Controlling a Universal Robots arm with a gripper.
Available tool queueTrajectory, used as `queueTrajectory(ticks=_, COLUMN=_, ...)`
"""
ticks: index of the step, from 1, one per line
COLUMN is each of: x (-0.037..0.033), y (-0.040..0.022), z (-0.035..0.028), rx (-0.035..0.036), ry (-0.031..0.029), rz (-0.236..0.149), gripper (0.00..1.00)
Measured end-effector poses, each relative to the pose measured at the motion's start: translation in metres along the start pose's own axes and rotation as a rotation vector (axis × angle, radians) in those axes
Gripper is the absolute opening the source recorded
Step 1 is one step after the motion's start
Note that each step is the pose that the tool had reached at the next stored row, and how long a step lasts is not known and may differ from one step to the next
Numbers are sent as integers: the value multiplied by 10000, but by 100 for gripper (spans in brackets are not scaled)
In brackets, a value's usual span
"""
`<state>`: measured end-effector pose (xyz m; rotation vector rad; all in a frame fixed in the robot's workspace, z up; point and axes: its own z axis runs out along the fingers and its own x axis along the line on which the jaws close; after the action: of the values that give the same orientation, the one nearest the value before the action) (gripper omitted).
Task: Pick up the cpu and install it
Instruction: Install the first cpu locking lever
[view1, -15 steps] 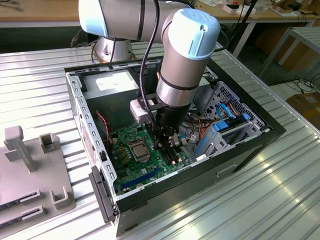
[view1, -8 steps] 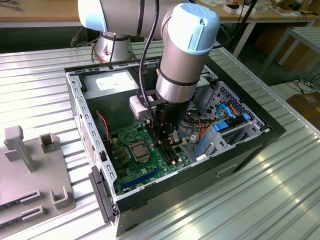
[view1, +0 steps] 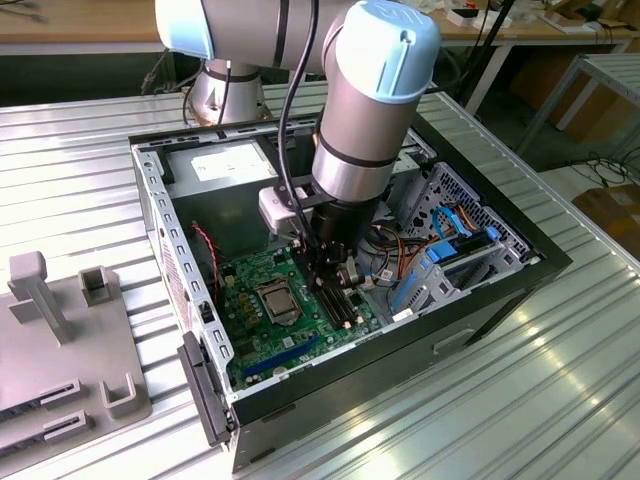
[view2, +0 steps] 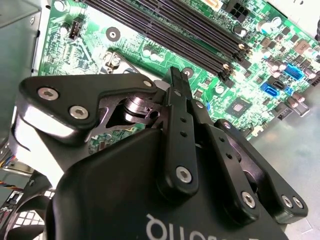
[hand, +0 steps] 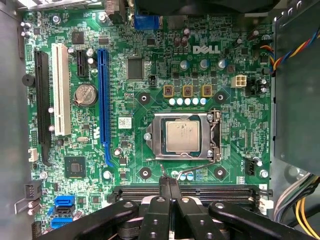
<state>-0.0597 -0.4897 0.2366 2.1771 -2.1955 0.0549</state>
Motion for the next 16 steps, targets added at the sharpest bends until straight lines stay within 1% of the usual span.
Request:
queueTrajectory(ticks=9, x=-18, y=1, z=-61, rx=0, ry=2, rz=1, gripper=11)
queueTrajectory(ticks=12, x=-34, y=2, z=-79, rx=0, ry=0, rz=2, gripper=11)
queueTrajectory(ticks=16, x=-49, y=2, z=-85, rx=0, ry=-1, rz=1, gripper=11)
